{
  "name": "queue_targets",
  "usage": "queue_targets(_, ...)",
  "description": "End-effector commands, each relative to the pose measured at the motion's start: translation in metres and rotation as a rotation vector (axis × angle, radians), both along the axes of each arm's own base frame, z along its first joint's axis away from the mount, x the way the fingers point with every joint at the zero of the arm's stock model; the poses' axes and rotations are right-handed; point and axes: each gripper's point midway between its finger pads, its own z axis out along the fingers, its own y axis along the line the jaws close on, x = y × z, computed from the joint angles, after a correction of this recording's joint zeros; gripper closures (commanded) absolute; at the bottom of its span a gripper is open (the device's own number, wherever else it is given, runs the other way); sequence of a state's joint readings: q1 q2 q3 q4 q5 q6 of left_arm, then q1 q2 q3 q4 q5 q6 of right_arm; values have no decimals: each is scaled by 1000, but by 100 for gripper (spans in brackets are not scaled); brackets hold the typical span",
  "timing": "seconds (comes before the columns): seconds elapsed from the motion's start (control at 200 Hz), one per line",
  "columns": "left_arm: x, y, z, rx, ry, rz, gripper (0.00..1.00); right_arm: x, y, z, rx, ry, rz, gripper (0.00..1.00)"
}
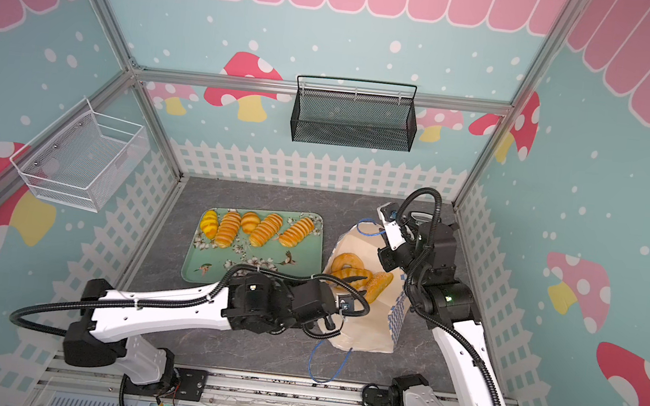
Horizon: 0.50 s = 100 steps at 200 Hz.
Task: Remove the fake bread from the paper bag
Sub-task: 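Move the open tongs back into the paper bag with the left gripper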
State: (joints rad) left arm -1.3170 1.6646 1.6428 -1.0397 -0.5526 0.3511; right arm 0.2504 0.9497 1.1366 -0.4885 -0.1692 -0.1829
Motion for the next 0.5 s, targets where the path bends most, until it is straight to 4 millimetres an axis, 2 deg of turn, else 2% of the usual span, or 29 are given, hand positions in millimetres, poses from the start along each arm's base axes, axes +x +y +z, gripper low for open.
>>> queue_targets(0.0, 11, 2, -9, 90, 5, 82, 56, 0, 7, 9, 31, -23, 28, 100)
queue_targets(0.135, 20, -2, -27, 184, 51, 141, 57, -2, 9, 8, 49, -8, 37, 100)
queue_targets(0.495, 63, 3, -31, 233, 30, 318, 56, -7, 17, 5, 76, 49, 76, 100)
